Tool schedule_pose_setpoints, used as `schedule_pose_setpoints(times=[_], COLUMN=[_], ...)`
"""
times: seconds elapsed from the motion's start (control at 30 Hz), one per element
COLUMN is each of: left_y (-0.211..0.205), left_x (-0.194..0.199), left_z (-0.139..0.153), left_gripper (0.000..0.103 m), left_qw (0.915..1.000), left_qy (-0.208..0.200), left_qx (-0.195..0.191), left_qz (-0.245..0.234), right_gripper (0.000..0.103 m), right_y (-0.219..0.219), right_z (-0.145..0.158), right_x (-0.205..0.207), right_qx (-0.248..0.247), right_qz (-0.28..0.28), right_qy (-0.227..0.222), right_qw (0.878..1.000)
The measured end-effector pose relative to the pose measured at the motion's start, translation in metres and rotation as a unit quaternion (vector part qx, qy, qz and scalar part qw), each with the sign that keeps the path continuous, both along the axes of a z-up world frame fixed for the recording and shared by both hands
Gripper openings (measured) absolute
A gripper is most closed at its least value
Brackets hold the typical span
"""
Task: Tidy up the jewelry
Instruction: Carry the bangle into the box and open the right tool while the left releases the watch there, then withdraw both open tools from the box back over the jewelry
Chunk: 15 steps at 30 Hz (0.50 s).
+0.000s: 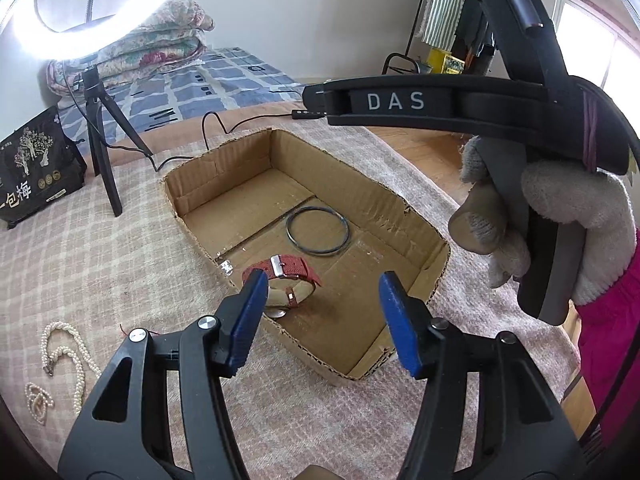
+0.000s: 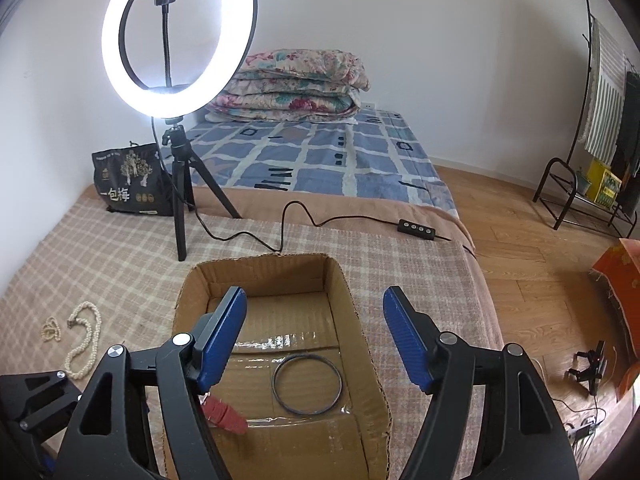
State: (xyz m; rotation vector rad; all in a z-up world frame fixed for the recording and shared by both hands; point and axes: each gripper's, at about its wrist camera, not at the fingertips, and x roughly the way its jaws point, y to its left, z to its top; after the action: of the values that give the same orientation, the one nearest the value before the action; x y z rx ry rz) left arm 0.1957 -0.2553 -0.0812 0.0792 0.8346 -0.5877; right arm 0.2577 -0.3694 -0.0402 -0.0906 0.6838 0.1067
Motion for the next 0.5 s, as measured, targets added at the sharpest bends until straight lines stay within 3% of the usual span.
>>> schedule_pose_setpoints(times=[0.5], left_y=[0.04], left_x=[-0.029], left_z=[0.031], left_gripper=[0.059], left_qw=[0.9993], left_qy=[-0.028], left_qx=[0.009], left_qz=[0.024], right_gripper=[0.071], right_y=[0.011], right_z=[0.032], right_x=[-0.033], right_qx=[-0.001], right_qz=[-0.013], right_qy=[-0.017], right_qw=[1.0])
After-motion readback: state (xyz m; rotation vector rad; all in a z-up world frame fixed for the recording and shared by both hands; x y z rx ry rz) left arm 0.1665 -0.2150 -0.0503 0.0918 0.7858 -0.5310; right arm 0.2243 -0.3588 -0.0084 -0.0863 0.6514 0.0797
